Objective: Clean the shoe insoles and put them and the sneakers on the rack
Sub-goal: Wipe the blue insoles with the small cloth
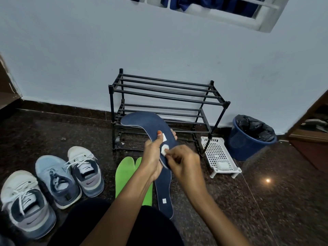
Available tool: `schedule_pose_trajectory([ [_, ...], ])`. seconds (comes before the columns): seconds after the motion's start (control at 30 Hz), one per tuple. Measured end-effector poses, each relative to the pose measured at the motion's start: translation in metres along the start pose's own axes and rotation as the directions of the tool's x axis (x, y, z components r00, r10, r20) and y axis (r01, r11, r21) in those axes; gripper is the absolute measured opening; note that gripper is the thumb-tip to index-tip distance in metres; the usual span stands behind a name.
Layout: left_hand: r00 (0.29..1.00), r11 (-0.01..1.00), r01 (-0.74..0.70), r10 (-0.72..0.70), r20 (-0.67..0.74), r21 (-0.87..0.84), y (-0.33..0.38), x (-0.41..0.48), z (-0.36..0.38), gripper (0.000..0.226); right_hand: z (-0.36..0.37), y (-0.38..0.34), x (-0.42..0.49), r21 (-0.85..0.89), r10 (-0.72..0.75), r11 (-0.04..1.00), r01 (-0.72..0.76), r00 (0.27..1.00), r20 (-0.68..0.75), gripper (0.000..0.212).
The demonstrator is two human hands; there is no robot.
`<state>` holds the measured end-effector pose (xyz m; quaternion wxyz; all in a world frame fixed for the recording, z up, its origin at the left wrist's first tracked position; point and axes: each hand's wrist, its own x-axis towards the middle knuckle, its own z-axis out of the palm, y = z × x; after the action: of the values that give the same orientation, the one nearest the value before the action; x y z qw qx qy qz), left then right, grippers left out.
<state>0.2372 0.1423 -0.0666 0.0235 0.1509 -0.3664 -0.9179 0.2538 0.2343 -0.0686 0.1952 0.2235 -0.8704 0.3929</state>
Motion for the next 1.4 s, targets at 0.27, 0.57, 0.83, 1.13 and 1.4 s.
schedule_pose_trajectory([
  [0.27, 0.999, 1.0, 0.024, -0.023, 0.043, -0.017, 0.0, -0.003, 0.002, 0.029, -0.006, 0.004, 0.002, 0.009, 0.056, 0.998, -0.055, 0.997, -0.059, 0.014],
  [0.57, 1.0, 0.999, -0.022, 0.022, 0.013, -0.032, 0.003, 0.001, -0.002, 0.027, -0.001, 0.002, -0.011, -0.036, -0.041, 0.998, 0.044, 0.997, 0.068, 0.01],
  [0.83, 0.994, 0.996, 0.076, -0.072, 0.079, -0.053, 0.005, -0.002, -0.001, 0.038, -0.014, 0.009, -0.004, -0.121, 0.078, 0.989, -0.089, 0.993, -0.093, 0.014],
  [1.13, 0.956, 0.978, 0.204, -0.189, 0.224, -0.047, 0.004, -0.014, 0.007, 0.028, -0.012, 0.009, 0.001, -0.012, 0.159, 0.987, -0.162, 0.977, -0.142, 0.016],
  [1.4, 0.979, 0.993, 0.119, -0.114, 0.171, -0.022, -0.001, -0.012, 0.009, 0.03, -0.021, 0.017, 0.016, -0.022, 0.039, 0.999, -0.042, 0.994, -0.102, 0.015],
])
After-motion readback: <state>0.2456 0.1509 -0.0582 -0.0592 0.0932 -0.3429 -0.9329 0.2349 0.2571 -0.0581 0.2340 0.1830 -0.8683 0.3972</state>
